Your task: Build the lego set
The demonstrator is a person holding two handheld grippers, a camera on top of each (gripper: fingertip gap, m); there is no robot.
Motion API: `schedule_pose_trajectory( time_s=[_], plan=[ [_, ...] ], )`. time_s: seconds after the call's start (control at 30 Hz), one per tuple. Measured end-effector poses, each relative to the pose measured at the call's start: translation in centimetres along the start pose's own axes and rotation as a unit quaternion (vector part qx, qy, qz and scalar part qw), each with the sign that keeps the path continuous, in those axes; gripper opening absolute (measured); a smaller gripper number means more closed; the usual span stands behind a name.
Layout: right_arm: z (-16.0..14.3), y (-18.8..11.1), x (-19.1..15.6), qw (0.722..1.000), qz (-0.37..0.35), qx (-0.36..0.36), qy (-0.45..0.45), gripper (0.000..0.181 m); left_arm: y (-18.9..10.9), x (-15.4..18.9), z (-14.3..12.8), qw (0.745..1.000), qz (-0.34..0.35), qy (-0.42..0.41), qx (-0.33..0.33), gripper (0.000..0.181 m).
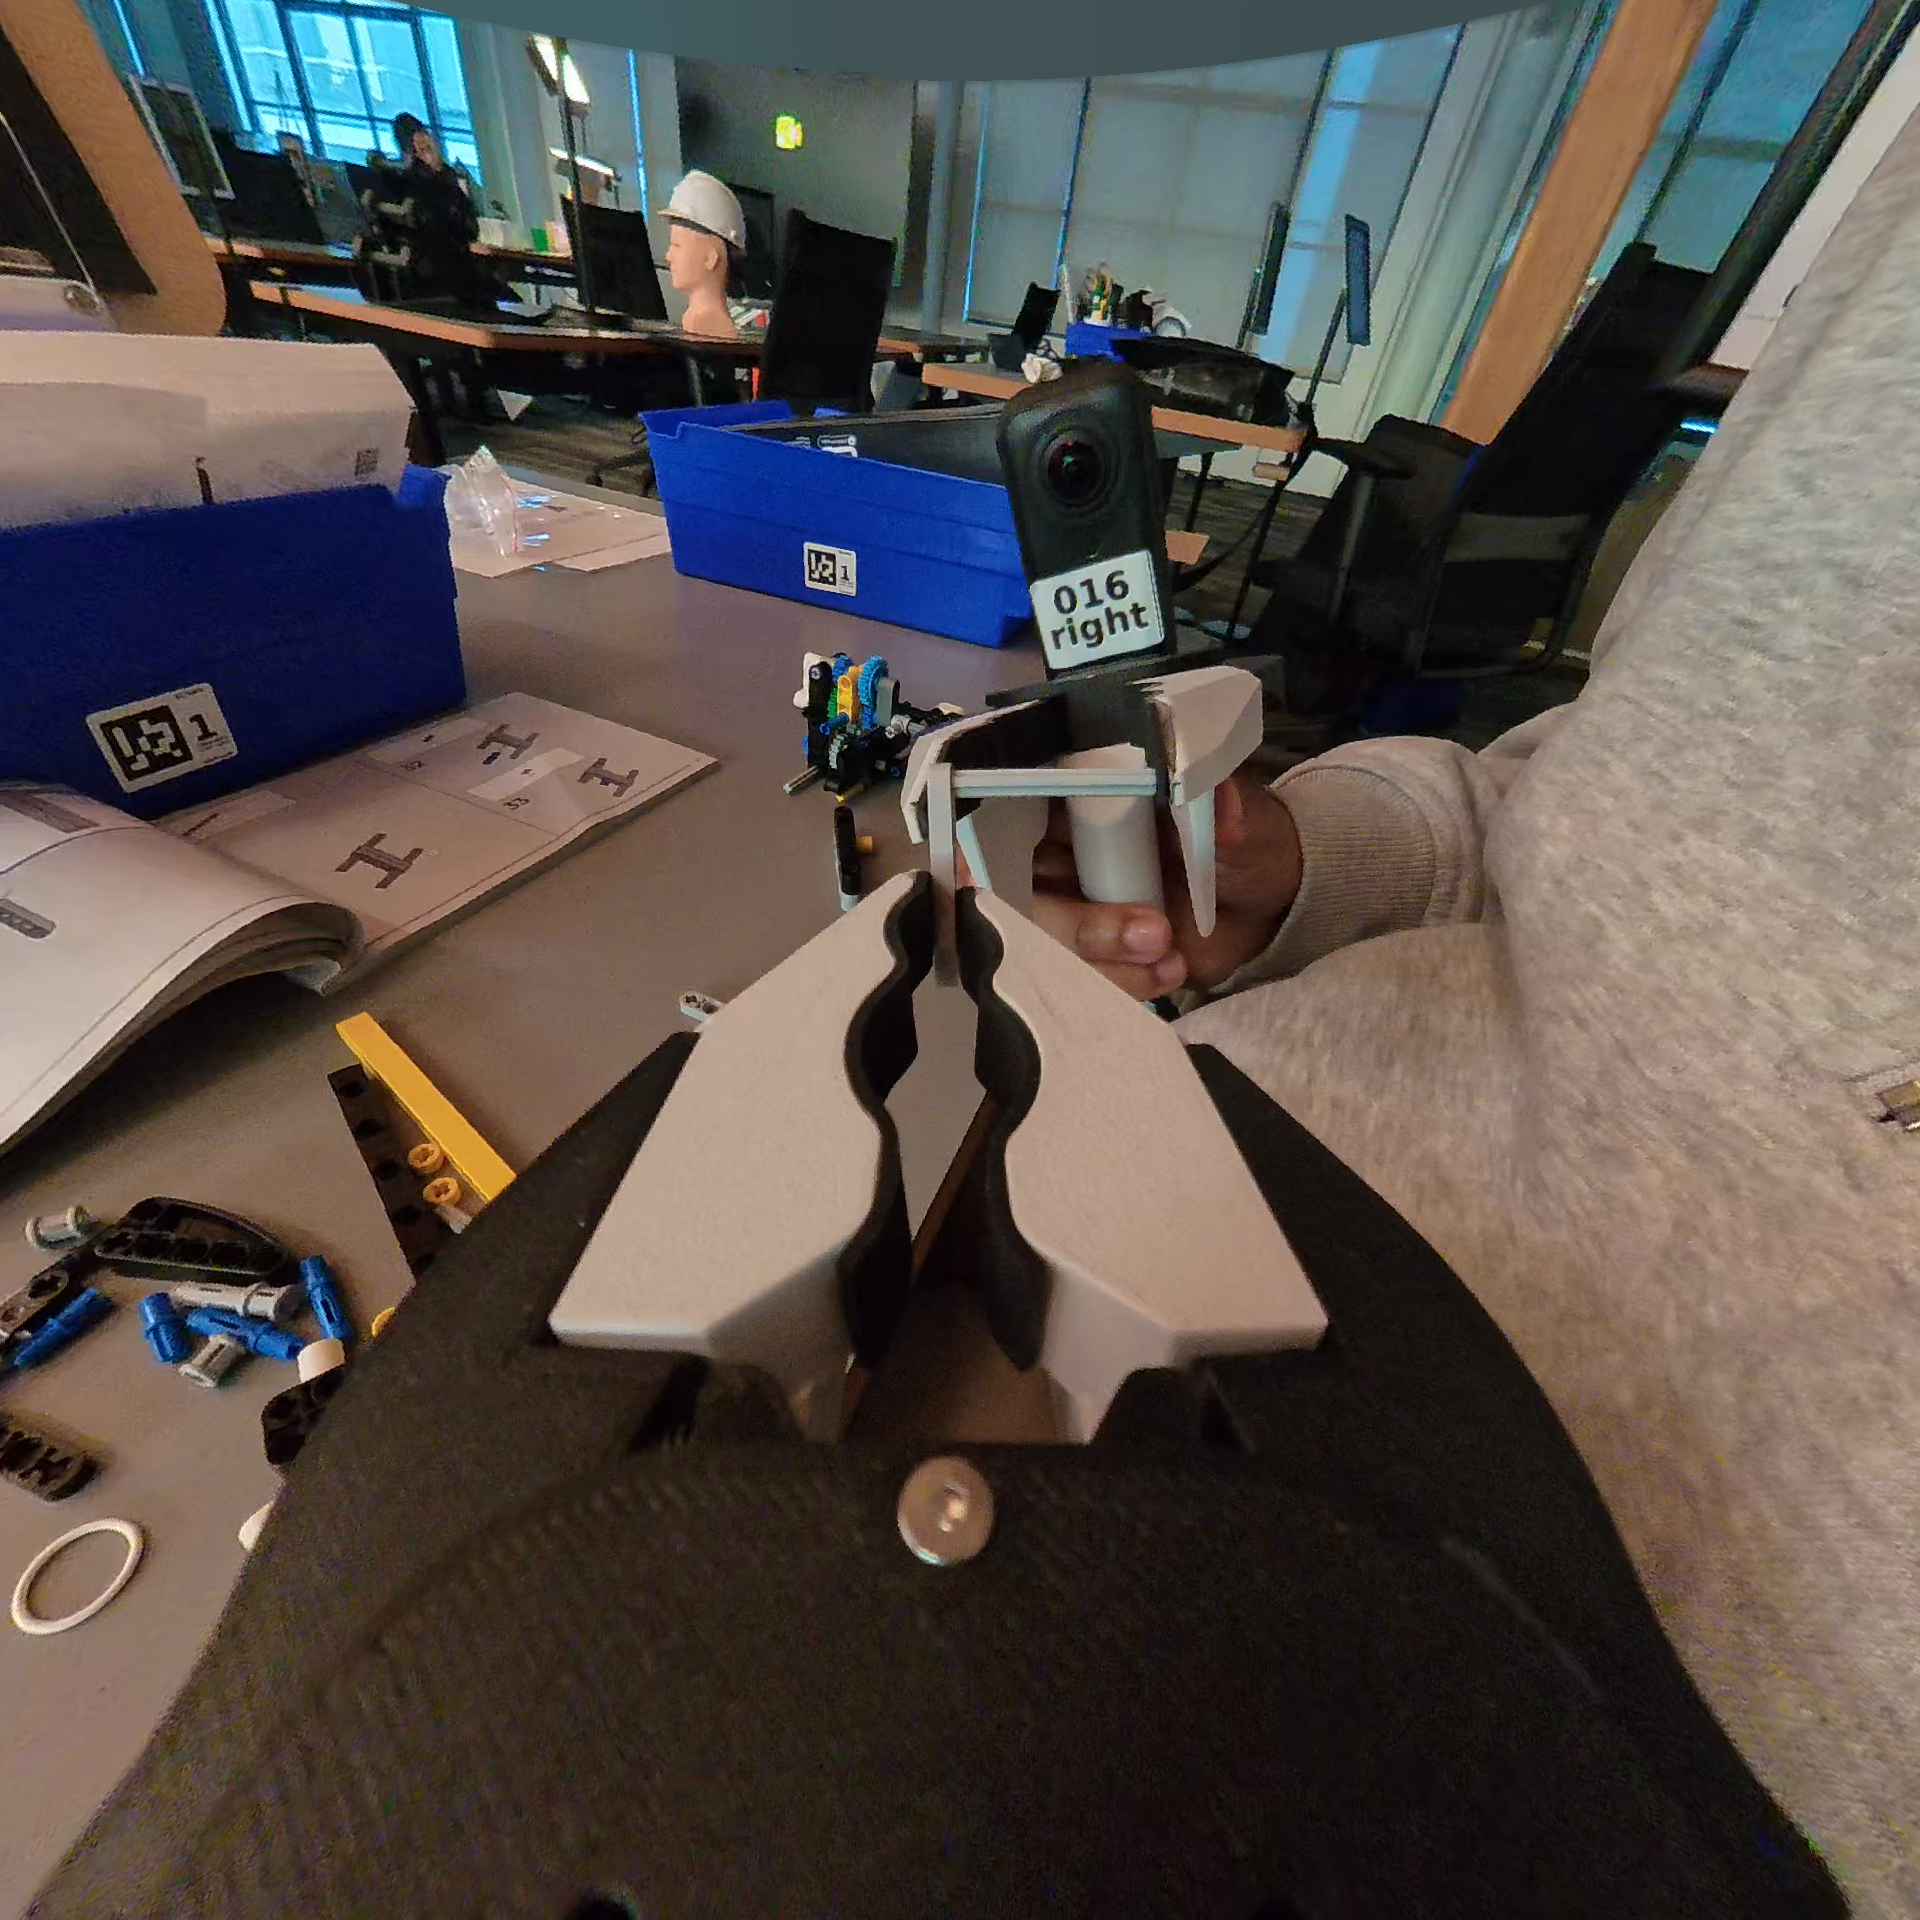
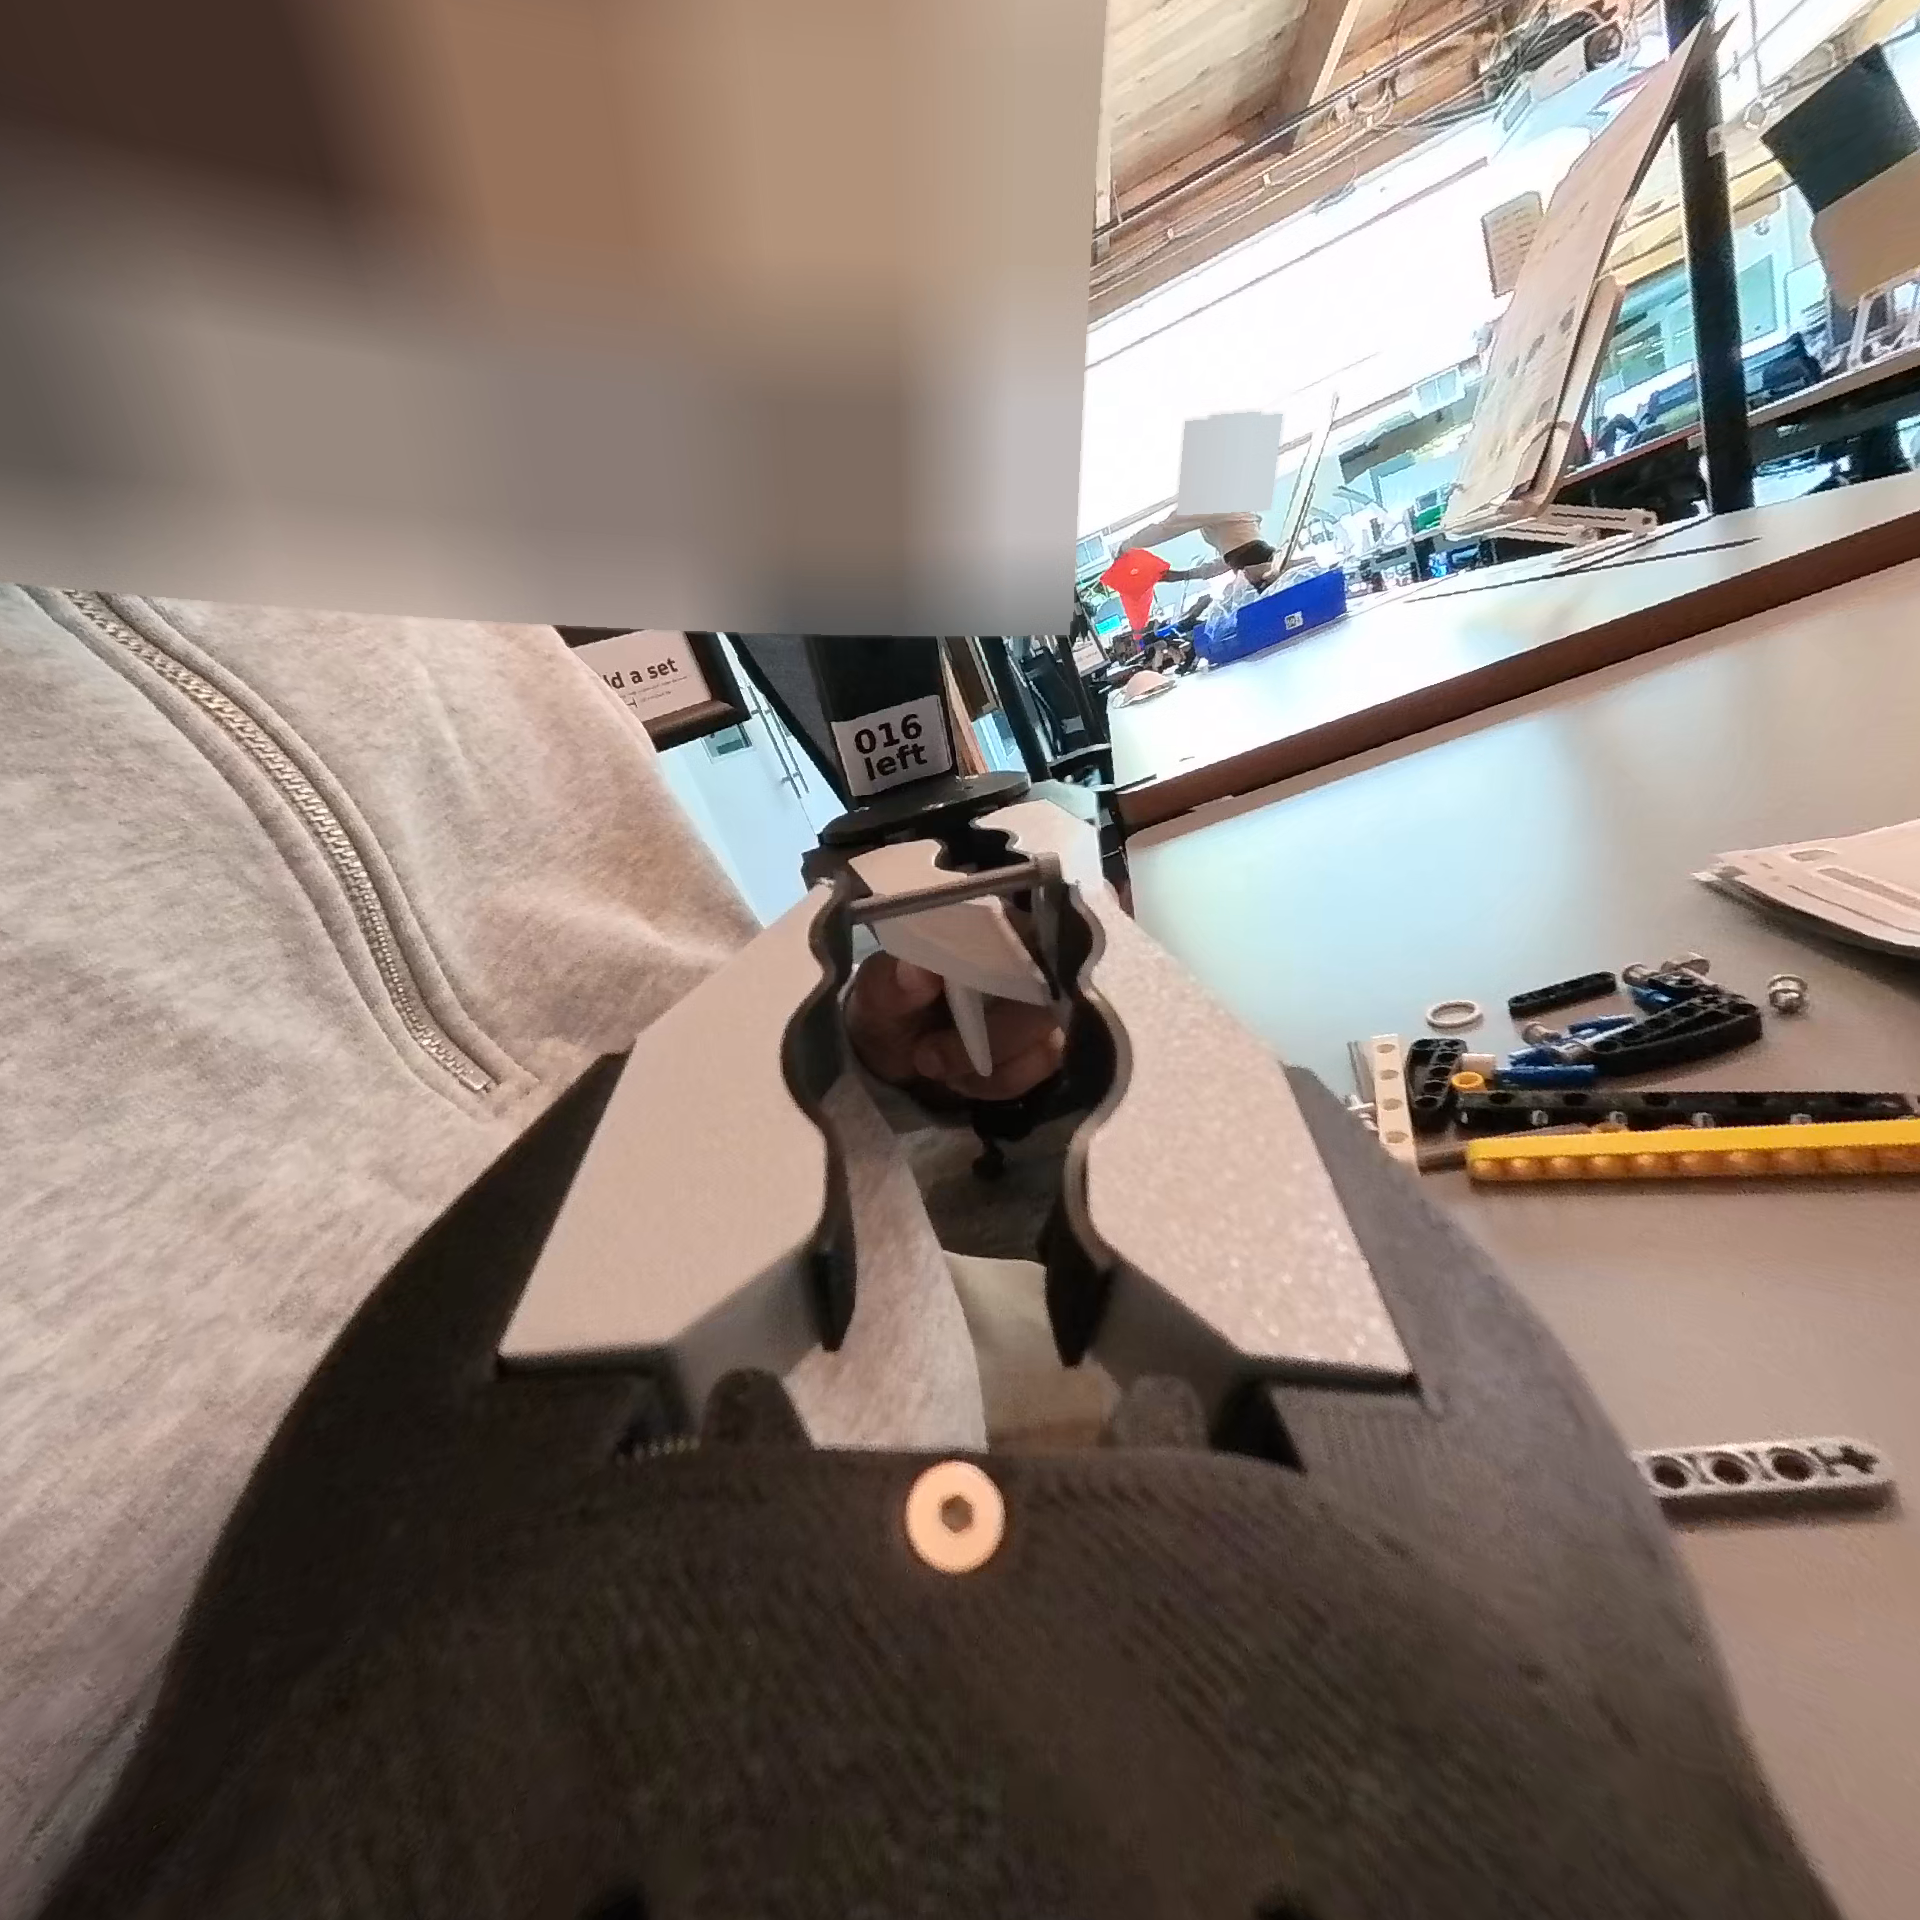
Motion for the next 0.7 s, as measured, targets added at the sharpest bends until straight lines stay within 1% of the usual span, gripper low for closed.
schedule_pose_trajectory(
  time_s=[0.1,0.13,0.17,0.27,0.3,0.4,0.47,0.53,0.57,0.63,0.7],
  plan=[
    [0.0,0.0,0.1,1.0,0.001,0.001,0.007,0.038,0.0,0.0,0.0,1.0,-0.003,0.0,0.0,0.0],
    [0.0,-0.3,0.4,1.0,-0.013,-0.001,0.006,0.006,-0.1,0.5,0.0,1.0,-0.024,0.005,0.003,0.001],
    [-0.1,-0.5,0.6,1.0,-0.017,0.002,0.004,0.007,0.1,0.7,0.0,1.0,-0.02,0.002,-0.001,0.0],
    [0.0,-0.6,0.4,1.0,-0.01,0.003,0.001,0.007,0.2,0.8,0.1,0.999,0.01,0.048,-0.003,0.001],
    [0.1,-0.5,0.5,1.0,-0.013,0.0,-0.002,0.008,0.1,0.7,0.2,0.999,0.012,0.049,-0.001,0.001],
    [0.1,-0.3,0.5,1.0,0.002,0.002,0.018,0.028,0.0,0.2,0.1,1.0,-0.002,0.014,0.003,0.0],
    [0.3,-0.6,1.0,1.0,-0.011,0.009,0.019,0.044,-0.3,0.0,0.2,1.0,-0.016,-0.011,0.011,0.0],
    [0.7,-0.9,1.3,0.999,-0.034,0.015,0.002,0.066,-0.4,0.0,0.5,0.998,-0.036,-0.043,0.021,0.0],
    [0.9,-0.9,1.4,0.999,-0.041,0.015,-0.005,0.074,-0.4,0.1,0.5,0.997,-0.051,-0.059,0.021,0.0],
    [0.9,-0.8,1.3,0.999,-0.04,0.013,-0.01,0.081,-0.3,0.4,0.3,0.993,-0.08,-0.086,0.016,0.0],
    [0.7,-0.5,1.0,0.999,-0.032,0.013,-0.007,0.08,-0.3,0.7,0.4,0.989,-0.106,-0.106,0.017,0.0]
  ],
)
Point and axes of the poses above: each gripper's, where its closed fingertips meet, y out along the fingers, z out of its top, x = y × z across the jaws, the point moved 3 cm from there along -y, back along the fingers, and after that the axes turned 8 degrees about z, right-handed, at the moved point
